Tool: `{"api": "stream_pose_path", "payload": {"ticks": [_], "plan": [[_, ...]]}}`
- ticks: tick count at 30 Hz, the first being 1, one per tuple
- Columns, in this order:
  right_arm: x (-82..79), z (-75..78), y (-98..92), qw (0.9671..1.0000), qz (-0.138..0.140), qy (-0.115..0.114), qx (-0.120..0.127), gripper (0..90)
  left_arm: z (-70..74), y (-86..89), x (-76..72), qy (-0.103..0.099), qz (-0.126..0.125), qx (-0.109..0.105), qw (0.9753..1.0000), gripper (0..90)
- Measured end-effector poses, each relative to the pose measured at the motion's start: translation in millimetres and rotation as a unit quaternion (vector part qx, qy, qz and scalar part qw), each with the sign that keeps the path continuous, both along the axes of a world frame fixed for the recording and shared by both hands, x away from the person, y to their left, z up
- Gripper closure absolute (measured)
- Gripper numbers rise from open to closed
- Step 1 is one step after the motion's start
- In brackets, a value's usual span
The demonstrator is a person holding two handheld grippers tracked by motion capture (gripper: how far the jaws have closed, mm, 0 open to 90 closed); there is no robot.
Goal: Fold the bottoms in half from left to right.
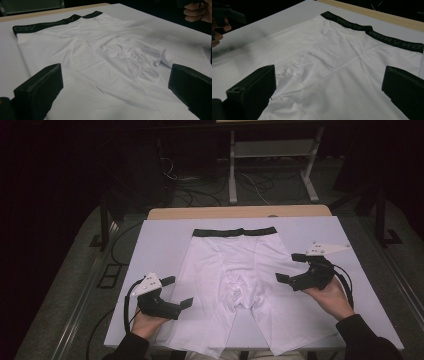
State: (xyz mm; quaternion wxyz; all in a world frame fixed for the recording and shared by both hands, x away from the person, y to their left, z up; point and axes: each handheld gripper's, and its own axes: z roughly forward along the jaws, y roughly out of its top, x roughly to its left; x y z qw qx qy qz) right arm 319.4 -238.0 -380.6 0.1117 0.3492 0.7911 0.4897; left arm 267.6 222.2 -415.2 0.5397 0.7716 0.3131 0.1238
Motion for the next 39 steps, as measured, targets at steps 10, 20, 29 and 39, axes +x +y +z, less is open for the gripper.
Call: {"api": "stream_pose_path", "payload": {"ticks": [10,20,29,39], "plan": [[15.0,6.2,21.5,0.9997,0.021,0.004,-0.008,0.0,0.2,0.3,-0.2,0.000,-0.001,-0.001,1.0000,0.0],[28.6,7.0,40.0,0.9993,0.033,0.011,-0.009,0.0,0.2,0.3,0.1,0.000,-0.002,-0.002,1.0000,0.0],[45.9,11.1,57.0,0.9990,0.042,0.015,-0.010,0.0,0.2,0.4,-0.1,0.000,-0.003,-0.003,1.0000,0.0],[64.8,17.6,70.8,0.9986,0.046,0.021,-0.015,0.0,0.4,0.5,-0.1,0.000,-0.004,-0.005,1.0000,0.0]]}}
